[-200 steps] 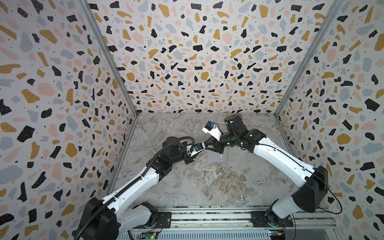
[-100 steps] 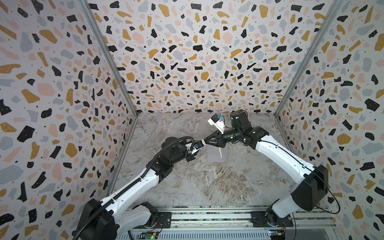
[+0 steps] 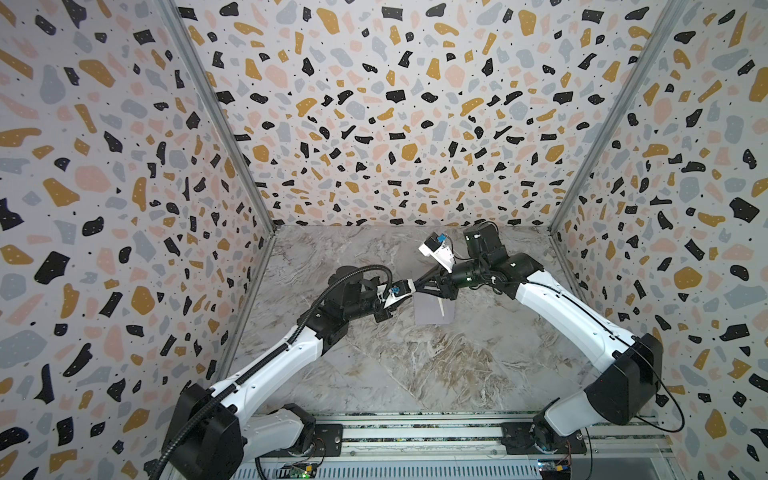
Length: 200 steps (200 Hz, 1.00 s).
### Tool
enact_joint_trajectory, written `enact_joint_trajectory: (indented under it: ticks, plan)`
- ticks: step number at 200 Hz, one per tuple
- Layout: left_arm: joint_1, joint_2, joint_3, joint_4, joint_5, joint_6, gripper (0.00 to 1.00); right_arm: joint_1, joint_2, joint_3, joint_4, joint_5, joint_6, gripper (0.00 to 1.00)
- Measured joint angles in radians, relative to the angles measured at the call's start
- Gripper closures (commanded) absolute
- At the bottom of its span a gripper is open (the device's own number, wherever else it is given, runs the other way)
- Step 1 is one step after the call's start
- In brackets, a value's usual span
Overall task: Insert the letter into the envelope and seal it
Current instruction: 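Grip the glue stick's cap with the right gripper while the left holds the stick, then pull the blue cap off the glue stick with the right gripper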
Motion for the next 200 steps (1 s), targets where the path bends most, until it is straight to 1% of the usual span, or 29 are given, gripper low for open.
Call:
enact_joint_trajectory:
  ticks: [39, 82, 163, 200]
  plan:
    - [0.010, 0.021, 0.019, -0.009, 0.067, 0.000, 1.00, 0.000, -0.027, -0.014, -0.011, 0.018, -0.093, 1.00]
    - [0.018, 0.032, 0.027, -0.013, 0.107, 0.000, 1.00, 0.000, -0.044, -0.023, -0.016, 0.027, -0.156, 1.00]
    - [0.018, 0.034, 0.028, -0.013, 0.111, 0.005, 1.00, 0.001, -0.050, -0.024, -0.020, 0.037, -0.169, 1.00]
    - [0.018, 0.031, 0.028, -0.013, 0.111, 0.025, 1.00, -0.001, -0.050, -0.024, -0.023, 0.023, -0.173, 1.00]
